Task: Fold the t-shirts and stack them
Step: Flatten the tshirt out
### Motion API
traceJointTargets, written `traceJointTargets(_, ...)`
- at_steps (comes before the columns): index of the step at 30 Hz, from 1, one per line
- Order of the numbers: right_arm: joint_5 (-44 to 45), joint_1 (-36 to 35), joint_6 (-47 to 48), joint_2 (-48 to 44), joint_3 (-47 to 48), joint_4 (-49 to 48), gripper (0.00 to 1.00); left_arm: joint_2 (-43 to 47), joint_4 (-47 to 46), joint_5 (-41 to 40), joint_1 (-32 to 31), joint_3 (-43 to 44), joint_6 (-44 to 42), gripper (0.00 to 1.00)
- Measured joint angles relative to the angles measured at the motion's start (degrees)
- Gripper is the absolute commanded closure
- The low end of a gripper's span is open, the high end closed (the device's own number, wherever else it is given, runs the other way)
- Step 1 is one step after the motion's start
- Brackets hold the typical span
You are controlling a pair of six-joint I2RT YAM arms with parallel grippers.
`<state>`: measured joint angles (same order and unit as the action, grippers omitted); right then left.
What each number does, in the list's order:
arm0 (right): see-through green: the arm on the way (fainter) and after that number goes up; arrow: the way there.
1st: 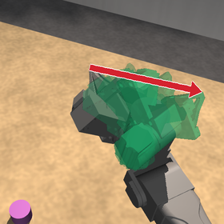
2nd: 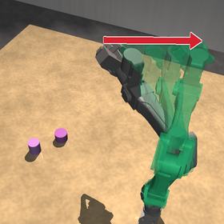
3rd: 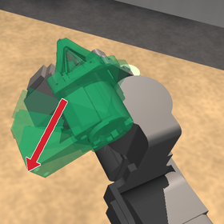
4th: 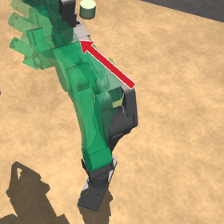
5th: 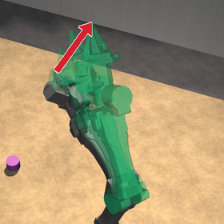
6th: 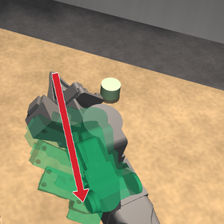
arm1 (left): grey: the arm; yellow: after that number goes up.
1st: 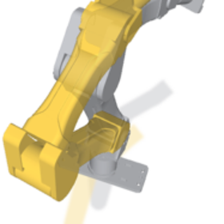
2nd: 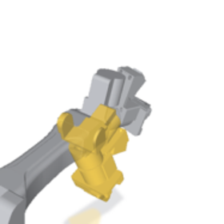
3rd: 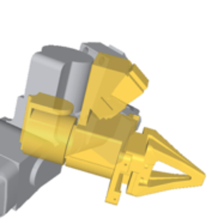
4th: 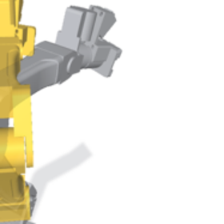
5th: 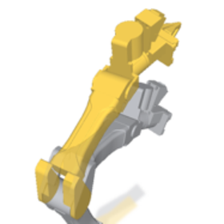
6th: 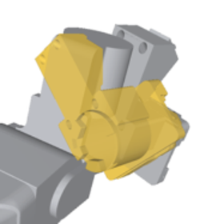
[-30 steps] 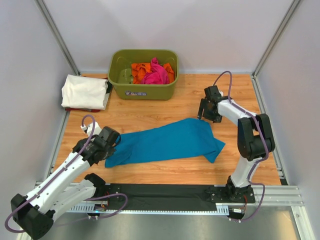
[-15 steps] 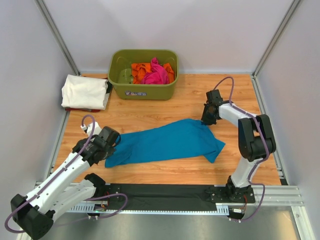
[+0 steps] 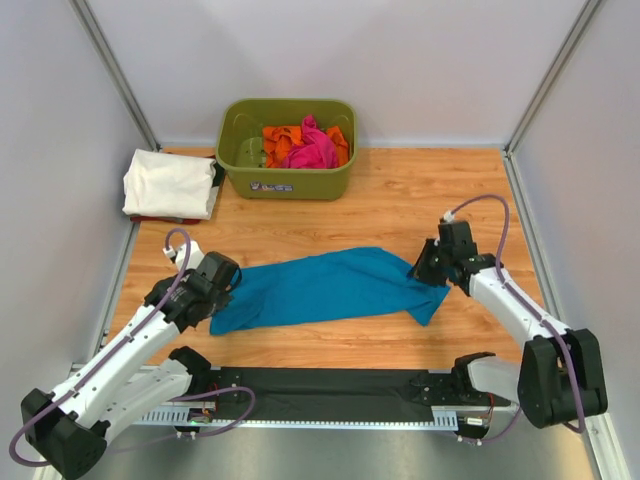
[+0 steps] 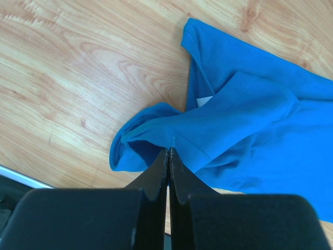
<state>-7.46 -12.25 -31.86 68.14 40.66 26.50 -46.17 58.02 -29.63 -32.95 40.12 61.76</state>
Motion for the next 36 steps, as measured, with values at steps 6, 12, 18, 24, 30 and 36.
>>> traceJointTargets(6,-2.49,-0.81,-4.79,0.15,-8.28,8.92,0.29,-0.79,-1.51,0.46,0.00,0.00,-1.31,1.00)
traceJointTargets(12,0.66,-0.79,-5.81,-2.05,-1.18,14.40,0.27,-1.14,-2.36,0.83,0.00,0.00,-1.95,1.00)
traceJointTargets(18,3.06,-0.79,-5.86,-1.38,3.58,12.24,0.33,-1.14,-2.56,0.83,0.00,0.00,-2.08,1.00)
traceJointTargets(24,2.71,-0.79,-5.81,4.72,2.64,8.87,0.38,-1.14,-2.56,0.81,0.00,0.00,-2.10,1.00)
traceJointTargets(30,2.73,-0.79,-5.33,8.33,2.23,6.88,0.39,-1.14,-2.56,0.81,0.00,0.00,-2.32,1.00)
traceJointTargets(36,1.86,-0.79,-5.16,10.58,1.68,4.63,0.46,-1.36,-2.56,0.81,0.00,0.00,-2.32,1.00)
